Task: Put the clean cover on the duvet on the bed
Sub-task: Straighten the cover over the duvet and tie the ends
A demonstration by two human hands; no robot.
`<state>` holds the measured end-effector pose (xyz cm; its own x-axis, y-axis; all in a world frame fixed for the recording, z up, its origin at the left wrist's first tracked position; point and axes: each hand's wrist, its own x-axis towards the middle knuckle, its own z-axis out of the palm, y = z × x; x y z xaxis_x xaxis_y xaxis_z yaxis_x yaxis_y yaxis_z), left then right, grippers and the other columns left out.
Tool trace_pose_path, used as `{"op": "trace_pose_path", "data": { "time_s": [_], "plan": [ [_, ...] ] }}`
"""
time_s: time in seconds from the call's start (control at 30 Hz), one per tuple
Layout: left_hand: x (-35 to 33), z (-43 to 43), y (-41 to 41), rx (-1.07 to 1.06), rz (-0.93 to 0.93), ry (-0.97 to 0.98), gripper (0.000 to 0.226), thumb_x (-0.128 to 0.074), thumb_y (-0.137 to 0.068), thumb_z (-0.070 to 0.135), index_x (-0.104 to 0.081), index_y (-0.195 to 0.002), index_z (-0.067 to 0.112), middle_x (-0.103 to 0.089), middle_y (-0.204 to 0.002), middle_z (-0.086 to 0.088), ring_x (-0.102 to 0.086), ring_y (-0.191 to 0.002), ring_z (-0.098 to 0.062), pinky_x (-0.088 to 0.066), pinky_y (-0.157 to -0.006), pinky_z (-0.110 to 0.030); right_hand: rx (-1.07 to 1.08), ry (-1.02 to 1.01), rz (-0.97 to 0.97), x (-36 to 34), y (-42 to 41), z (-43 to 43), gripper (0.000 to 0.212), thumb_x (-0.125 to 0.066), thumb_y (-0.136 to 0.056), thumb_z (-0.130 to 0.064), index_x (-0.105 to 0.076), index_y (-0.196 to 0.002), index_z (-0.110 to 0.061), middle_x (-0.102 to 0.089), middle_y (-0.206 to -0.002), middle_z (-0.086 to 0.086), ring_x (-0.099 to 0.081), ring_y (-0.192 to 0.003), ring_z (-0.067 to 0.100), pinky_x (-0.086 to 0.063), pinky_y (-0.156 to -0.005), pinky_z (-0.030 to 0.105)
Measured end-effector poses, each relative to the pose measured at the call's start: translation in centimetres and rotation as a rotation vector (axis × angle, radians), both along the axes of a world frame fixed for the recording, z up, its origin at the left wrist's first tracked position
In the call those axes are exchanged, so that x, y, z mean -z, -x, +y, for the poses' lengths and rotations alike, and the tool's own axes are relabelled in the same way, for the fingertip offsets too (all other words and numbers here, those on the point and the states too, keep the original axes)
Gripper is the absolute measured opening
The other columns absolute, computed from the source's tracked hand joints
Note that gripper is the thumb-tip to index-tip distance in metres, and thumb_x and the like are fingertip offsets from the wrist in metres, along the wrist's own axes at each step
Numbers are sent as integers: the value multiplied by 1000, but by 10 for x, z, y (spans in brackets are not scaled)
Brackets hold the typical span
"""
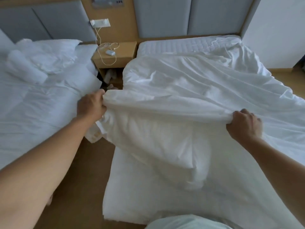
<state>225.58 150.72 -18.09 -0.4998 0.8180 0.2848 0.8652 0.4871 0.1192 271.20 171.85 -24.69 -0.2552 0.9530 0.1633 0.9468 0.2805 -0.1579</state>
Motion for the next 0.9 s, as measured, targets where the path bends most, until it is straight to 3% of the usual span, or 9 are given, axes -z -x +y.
{"op": "trace_pose_path", "data": {
  "time_s": [0.07, 0.17, 0.3, 0.43, 0.53, 0.63, 0.7, 0.8, 0.9],
  "plan": [
    [-24, -13, 11, 26, 74, -71, 29, -69, -72, 1, -58, -97, 8, -65, -88, -19, -62, -76, -47, -40, -60, -41, 88, 146, -66, 14, -12, -17, 13, -56, -79, -10, -58, -93, -9, -62, -103, 20, -57, -93, 39, -45, -84, 46],
    [-46, -37, 27, 1, 170, -173, 30, -69, -74, 4, -45, -90, 14, -59, -85, -17, -57, -65, -46, -35, -54, -38, 126, 197, 123, -4, -15, -25, 18, -50, -81, -4, -39, -93, -11, -60, -90, 30, -53, -74, 41, -45, -72, 45],
    [-14, -98, 18, -131, 96, -98, 22, -70, -80, 8, -57, -98, 6, -57, -103, -19, -59, -77, -48, -38, -61, -44, 3, -190, 315, -67, -26, -16, 30, -62, -82, -11, -41, -104, -18, -59, -83, 34, -61, -78, 55, -49, -67, 51],
    [18, -124, -14, -206, -73, -78, 19, -65, -85, 9, -61, -102, 2, -59, -108, -21, -56, -95, -44, -48, -70, -47, -114, -330, 318, -87, -54, -24, 29, -61, -84, -36, -53, -101, -13, -66, -84, 21, -65, -81, 48, -56, -69, 52],
    [20, -138, -28, -304, -205, -185, 12, -62, -87, 8, -55, -96, 8, -63, -97, -22, -61, -89, -44, -45, -68, -43, -236, -220, 327, -81, -74, -47, 48, -76, -72, -50, -57, -100, -15, -68, -86, 23, -66, -81, 47, -57, -71, 50],
    [13, -145, -60, -363, -255, -291, 19, -63, -90, 12, -47, -99, 11, -62, -95, -25, -61, -90, -48, -42, -68, -44, -267, 8, 292, -65, -94, -66, 70, -97, -55, -48, -58, -101, -11, -70, -86, 20, -67, -80, 40, -56, -68, 47],
    [8, -137, -97, -281, -232, -266, 27, -67, -88, 13, -45, -104, 12, -63, -95, -25, -62, -88, -48, -45, -68, -46, -261, 76, 253, -53, -107, -71, 52, -93, -65, -37, -60, -93, -9, -69, -84, 20, -66, -80, 40, -50, -61, 40],
    [10, -120, -163, -90, -217, -148, 38, -74, -84, 14, -53, -116, 14, -67, -103, -17, -63, -91, -42, -49, -70, -45, -230, 14, 273, -39, -124, -78, 16, -72, -76, -13, -57, -78, -9, -59, -68, 13, -60, -71, 41, -27, -49, 27],
    [27, -117, -206, -134, -205, -79, 29, -73, -85, 17, -59, -110, 13, -65, -105, -13, -62, -93, -38, -50, -71, -43, -252, 5, 367, -39, -143, -87, 12, -63, -75, -6, -52, -73, -9, -48, -58, 2, -50, -58, 35, -27, -47, 28]
  ]
}}
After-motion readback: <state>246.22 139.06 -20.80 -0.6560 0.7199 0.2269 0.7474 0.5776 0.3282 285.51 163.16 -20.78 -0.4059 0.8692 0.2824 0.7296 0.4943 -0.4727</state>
